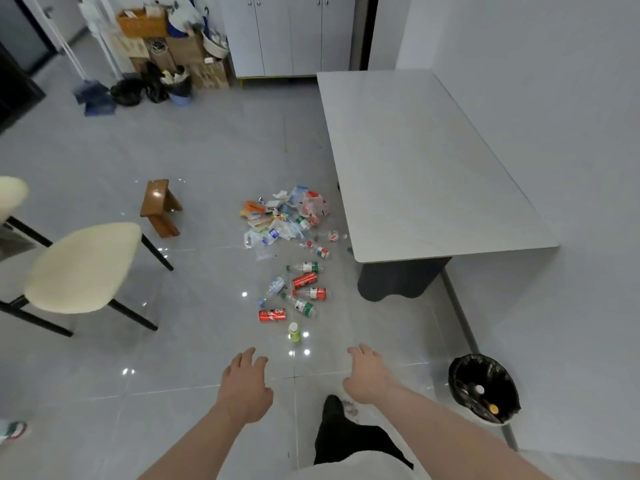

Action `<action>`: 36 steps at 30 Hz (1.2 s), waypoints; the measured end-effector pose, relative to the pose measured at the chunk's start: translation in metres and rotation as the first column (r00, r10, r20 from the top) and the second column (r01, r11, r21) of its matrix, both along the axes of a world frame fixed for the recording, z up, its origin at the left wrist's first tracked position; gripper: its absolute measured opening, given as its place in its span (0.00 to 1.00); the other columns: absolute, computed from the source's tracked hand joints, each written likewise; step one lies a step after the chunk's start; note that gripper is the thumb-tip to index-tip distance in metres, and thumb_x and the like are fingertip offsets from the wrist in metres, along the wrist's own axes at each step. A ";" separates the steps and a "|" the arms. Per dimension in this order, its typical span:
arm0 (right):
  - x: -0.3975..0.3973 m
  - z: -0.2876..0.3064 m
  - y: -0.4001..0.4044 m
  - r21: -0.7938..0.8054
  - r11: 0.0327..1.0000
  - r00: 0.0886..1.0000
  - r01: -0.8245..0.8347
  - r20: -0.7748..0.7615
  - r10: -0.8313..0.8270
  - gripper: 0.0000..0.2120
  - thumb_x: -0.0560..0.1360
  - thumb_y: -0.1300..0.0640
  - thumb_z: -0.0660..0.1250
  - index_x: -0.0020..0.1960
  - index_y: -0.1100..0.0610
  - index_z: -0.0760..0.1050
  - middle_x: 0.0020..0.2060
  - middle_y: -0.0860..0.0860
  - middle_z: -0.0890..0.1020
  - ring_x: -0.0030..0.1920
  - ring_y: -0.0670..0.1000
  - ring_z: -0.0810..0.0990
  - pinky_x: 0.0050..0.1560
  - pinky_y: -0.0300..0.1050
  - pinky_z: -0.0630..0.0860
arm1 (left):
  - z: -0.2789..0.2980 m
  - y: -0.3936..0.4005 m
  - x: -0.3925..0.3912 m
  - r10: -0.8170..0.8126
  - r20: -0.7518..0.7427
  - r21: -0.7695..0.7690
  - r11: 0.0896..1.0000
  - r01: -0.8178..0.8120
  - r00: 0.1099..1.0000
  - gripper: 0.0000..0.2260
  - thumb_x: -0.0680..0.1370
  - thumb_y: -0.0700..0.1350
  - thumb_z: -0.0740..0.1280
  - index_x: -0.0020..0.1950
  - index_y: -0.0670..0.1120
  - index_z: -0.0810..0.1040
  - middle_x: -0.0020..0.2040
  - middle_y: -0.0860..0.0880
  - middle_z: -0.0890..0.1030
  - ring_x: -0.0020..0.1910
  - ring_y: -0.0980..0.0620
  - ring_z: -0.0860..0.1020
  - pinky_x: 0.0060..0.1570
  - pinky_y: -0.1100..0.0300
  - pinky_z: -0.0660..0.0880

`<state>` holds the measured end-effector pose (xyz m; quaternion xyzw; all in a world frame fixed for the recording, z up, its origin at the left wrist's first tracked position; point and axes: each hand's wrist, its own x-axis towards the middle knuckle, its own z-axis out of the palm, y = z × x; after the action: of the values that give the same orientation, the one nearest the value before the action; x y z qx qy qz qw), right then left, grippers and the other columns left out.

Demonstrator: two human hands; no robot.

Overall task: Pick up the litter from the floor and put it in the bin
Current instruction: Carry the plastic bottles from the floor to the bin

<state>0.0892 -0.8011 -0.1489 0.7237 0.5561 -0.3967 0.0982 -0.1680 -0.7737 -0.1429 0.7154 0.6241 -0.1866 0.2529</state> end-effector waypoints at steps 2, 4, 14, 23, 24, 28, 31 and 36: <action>-0.019 0.000 0.024 0.009 1.000 1.000 -0.011 -0.012 0.011 0.34 0.76 0.54 0.62 0.80 0.54 0.54 0.78 0.54 0.57 0.76 0.59 0.58 0.75 0.52 0.61 | 0.002 0.024 -0.016 0.016 0.010 0.008 1.000 -0.016 1.000 0.30 0.79 0.51 0.62 0.80 0.51 0.59 0.82 0.45 0.51 0.80 0.43 0.53 0.77 0.50 0.57; -0.037 -0.003 0.052 0.003 1.000 1.000 -0.016 -0.014 0.016 0.36 0.76 0.55 0.62 0.81 0.54 0.53 0.79 0.54 0.56 0.77 0.59 0.57 0.76 0.52 0.61 | 0.004 0.050 -0.032 0.028 0.022 0.012 1.000 -0.028 0.999 0.30 0.79 0.51 0.62 0.80 0.51 0.59 0.82 0.45 0.51 0.80 0.44 0.53 0.78 0.50 0.56; -0.137 -0.011 0.205 -0.036 0.997 0.996 -0.065 -0.059 0.063 0.31 0.75 0.54 0.64 0.76 0.55 0.61 0.73 0.56 0.65 0.71 0.60 0.66 0.68 0.52 0.70 | 0.016 0.186 -0.134 0.163 0.029 0.051 0.985 -0.164 0.986 0.30 0.79 0.52 0.62 0.80 0.53 0.58 0.82 0.48 0.51 0.80 0.46 0.54 0.77 0.52 0.57; -0.212 -0.010 0.326 -0.016 1.000 0.998 0.021 -0.062 -0.022 0.32 0.72 0.56 0.65 0.75 0.54 0.63 0.75 0.55 0.63 0.72 0.60 0.66 0.69 0.49 0.70 | 0.009 0.309 -0.218 0.127 0.036 0.004 0.992 -0.127 0.991 0.31 0.79 0.52 0.62 0.81 0.52 0.57 0.82 0.47 0.50 0.80 0.47 0.52 0.78 0.51 0.55; -0.221 -0.013 0.338 -0.014 0.999 0.998 0.045 -0.051 -0.045 0.31 0.72 0.55 0.66 0.75 0.54 0.64 0.74 0.55 0.65 0.71 0.60 0.67 0.69 0.49 0.70 | 0.007 0.326 -0.227 0.106 0.042 0.002 0.994 -0.106 0.994 0.31 0.79 0.51 0.62 0.81 0.52 0.57 0.82 0.47 0.50 0.80 0.47 0.52 0.78 0.51 0.56; -0.257 -0.030 0.381 -0.020 0.984 0.985 0.175 0.004 -0.175 0.33 0.71 0.49 0.67 0.74 0.53 0.65 0.71 0.55 0.70 0.70 0.59 0.70 0.70 0.51 0.69 | 0.002 0.392 -0.270 0.012 0.074 0.004 1.000 -0.013 0.997 0.30 0.78 0.50 0.62 0.80 0.52 0.58 0.82 0.47 0.50 0.80 0.47 0.52 0.78 0.51 0.56; -0.290 -0.023 0.407 -0.019 0.966 0.966 0.257 0.012 -0.257 0.32 0.73 0.48 0.68 0.74 0.54 0.66 0.70 0.55 0.71 0.71 0.58 0.70 0.71 0.50 0.68 | 0.000 0.442 -0.302 -0.092 0.064 -0.012 0.996 0.093 0.994 0.31 0.78 0.50 0.62 0.80 0.51 0.59 0.82 0.46 0.51 0.80 0.46 0.53 0.78 0.51 0.54; -0.326 -0.014 0.444 -0.004 0.921 0.921 0.390 0.019 -0.390 0.31 0.71 0.49 0.66 0.73 0.52 0.67 0.69 0.53 0.73 0.69 0.57 0.71 0.69 0.49 0.69 | -0.004 0.523 -0.335 -0.242 0.000 -0.051 0.969 0.242 0.970 0.31 0.77 0.51 0.62 0.80 0.50 0.60 0.82 0.44 0.53 0.79 0.44 0.54 0.78 0.50 0.54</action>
<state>-0.2366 -0.3574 -0.1625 0.8231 0.3986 -0.4037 0.0249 -0.5031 -0.2512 -0.1467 0.7790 0.5280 -0.2341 0.2440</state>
